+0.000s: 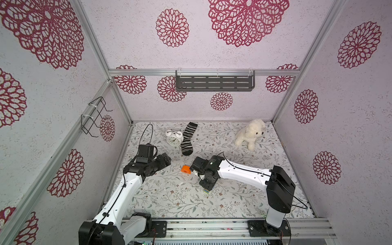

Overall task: Assemble an ice cream with lego
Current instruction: Assemble the lego brick with the lego brick.

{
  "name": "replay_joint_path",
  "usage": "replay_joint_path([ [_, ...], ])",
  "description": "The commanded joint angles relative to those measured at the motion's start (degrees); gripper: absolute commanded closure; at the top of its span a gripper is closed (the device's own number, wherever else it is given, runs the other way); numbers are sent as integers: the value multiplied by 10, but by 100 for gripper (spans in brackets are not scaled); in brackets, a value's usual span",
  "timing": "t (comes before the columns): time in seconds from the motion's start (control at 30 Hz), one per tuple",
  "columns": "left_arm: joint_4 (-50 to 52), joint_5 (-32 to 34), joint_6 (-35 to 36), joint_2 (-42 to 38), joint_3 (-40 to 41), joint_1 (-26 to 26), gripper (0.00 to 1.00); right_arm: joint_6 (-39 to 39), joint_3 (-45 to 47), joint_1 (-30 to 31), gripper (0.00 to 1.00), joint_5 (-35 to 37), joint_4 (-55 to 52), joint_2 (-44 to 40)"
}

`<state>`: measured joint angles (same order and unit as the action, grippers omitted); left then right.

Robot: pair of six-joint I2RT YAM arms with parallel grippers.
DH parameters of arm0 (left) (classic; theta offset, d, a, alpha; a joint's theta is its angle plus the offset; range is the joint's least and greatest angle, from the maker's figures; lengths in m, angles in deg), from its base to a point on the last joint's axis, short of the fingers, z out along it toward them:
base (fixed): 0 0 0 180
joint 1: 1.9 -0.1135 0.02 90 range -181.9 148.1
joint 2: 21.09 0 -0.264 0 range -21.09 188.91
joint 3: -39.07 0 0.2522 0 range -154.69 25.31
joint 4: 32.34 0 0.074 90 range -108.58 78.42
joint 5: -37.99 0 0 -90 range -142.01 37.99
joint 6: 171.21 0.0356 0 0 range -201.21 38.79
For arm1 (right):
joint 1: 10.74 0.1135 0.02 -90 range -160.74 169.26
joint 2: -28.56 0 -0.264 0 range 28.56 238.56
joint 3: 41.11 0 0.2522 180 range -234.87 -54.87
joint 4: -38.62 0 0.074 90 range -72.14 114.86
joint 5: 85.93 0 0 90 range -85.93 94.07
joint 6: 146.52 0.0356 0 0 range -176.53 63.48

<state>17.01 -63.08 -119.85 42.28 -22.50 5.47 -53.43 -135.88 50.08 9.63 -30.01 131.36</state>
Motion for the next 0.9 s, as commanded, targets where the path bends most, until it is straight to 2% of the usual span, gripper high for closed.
replay_joint_path([
  [0.0, -9, -3, 1, 3, 4, -5, 13, 12, 2, 3, 71, -4, -1, -13],
  [0.87, -12, -7, 3, 9, 4, -7, 13, 11, 24, 4, 71, -18, 4, -32],
])
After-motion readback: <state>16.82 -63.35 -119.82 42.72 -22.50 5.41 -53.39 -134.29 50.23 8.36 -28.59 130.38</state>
